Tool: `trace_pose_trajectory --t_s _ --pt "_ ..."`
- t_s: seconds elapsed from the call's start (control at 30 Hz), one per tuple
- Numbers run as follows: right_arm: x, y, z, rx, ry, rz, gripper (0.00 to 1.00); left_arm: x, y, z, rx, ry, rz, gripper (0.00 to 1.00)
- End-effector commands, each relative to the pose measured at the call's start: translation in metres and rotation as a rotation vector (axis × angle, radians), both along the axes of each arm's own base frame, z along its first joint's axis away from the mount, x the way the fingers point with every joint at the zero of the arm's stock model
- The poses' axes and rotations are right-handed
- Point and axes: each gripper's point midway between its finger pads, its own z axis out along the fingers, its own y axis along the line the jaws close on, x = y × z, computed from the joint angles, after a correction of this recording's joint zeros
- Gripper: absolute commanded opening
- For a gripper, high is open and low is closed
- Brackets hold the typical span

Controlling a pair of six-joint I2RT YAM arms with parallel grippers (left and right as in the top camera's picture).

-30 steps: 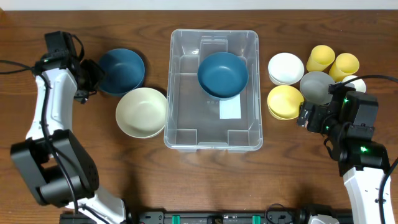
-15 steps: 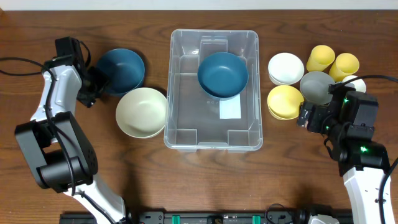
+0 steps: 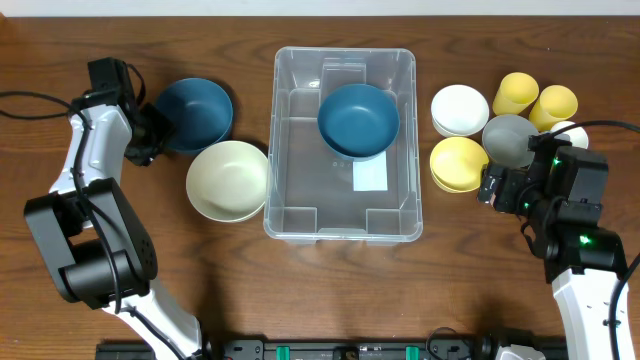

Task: Pack container
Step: 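Grasp the rear blue bowl rim with the left gripper and lift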

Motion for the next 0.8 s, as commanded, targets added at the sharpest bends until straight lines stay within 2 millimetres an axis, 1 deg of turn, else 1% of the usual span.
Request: trace_pose_trajectory --t_s 0.0,0.43,0.53,0.77 --pt "0.002 0.000 0.007 -0.002 -0.017 0.006 0.99 -0.005 0.000 -0.011 -0.002 0.027 -0.007 0.50" --pt "0.002 0.000 0.007 -0.002 -0.017 0.006 0.99 -0.002 -0.004 -0.013 -0.010 0.019 -0.016 0.50" --pt "0.002 0.000 0.007 -0.002 -0.017 0.006 0.99 0.000 -0.006 -0.016 -0.010 0.018 -0.022 0.51" --pt "0.002 0.000 0.006 -0.002 -0.017 0.006 0.99 0.002 -0.009 -0.032 -0.016 0.042 -0.030 0.51"
